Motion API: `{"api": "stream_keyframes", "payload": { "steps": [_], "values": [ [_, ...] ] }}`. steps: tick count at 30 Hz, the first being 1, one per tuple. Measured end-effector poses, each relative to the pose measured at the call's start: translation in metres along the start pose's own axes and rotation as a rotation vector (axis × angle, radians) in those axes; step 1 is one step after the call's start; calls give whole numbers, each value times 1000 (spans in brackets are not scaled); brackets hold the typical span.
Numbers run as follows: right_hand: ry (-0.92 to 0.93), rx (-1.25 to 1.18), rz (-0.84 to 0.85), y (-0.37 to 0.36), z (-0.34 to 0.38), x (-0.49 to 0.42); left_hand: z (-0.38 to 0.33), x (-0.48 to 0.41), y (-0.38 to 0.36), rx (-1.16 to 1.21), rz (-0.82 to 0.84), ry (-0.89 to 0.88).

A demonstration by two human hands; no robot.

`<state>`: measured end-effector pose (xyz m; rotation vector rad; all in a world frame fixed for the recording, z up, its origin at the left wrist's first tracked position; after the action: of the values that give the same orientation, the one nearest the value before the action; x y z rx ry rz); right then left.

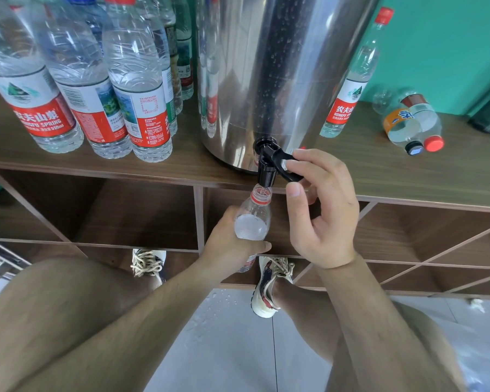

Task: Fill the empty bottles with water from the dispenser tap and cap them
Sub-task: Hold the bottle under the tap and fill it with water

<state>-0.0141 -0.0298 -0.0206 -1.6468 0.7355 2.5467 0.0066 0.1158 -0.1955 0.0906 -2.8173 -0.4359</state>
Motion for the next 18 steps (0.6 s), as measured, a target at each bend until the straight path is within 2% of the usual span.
{"api": "stream_keyframes", "payload": {
  "steps": [18],
  "values": [
    [-1,4,0,0,0,0,-2,1,0,-7,4,0]
  ]
}}
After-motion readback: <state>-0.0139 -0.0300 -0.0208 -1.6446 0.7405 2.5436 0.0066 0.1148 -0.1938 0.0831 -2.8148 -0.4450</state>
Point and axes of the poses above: each hand's wrist, its own x-axis away from the middle knuckle, its own y-axis out of the back of the hand, z = x × y, the point moved 8 cm from there along -x, towards the middle knuckle, and after that the axes turned 4 degrees about y, right-handed, at the moved point
